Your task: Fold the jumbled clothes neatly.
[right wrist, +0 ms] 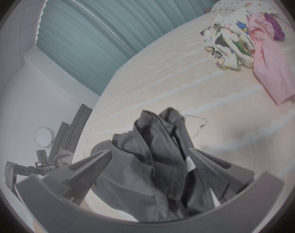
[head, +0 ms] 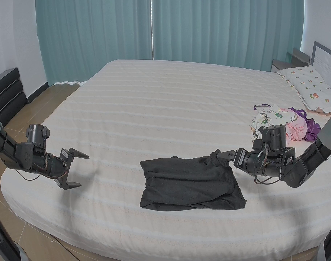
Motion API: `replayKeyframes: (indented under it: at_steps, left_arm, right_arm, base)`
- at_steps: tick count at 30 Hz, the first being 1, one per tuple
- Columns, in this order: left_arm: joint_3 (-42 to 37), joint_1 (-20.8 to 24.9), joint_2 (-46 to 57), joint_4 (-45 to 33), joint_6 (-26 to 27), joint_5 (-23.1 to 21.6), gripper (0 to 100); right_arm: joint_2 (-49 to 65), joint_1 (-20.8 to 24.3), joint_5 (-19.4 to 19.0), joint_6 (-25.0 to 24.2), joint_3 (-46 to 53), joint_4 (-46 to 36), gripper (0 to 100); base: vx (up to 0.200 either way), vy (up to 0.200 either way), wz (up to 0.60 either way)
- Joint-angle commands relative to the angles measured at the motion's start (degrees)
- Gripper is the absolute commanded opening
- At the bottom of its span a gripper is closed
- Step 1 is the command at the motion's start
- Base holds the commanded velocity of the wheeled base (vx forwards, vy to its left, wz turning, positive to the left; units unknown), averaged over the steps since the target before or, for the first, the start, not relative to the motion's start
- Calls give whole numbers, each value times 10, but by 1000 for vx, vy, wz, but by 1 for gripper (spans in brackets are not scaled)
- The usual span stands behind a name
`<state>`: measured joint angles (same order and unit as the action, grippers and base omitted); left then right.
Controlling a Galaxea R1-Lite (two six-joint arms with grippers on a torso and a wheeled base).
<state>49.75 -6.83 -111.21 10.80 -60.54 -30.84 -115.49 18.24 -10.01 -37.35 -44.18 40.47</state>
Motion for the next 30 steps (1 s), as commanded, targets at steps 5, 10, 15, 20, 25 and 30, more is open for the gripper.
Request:
replayKeyframes:
  at_steps: [5,10,15,20,25,30]
  left_arm:
    - [-1,0,-1,0,0,0,100]
    - [1,0,-2,0,0,0,100]
    - [0,0,-2,0,1,0,100]
    - [0,0,-2,0,1,0,100]
    - [-1,0,-2,0,1,-1,100]
    - [-1,0,-3,0,0,-1,100]
  right_arm:
    - [-54,29,3,0,-82,-11,100]
    - [-97,44,3,0,-101,-31,100]
    - [-127,45,4,-2,-141,-34,100]
    - [-130,43,26,-16,-155,-35,0]
    - [-124,15,32,-46,-173,-36,0]
    - [-129,-1,32,-71,-186,-35,0]
  base:
    - [0,0,0]
    - [0,0,0]
    - [0,0,0]
    - [0,0,0]
    - [0,0,0]
    - [0,0,0]
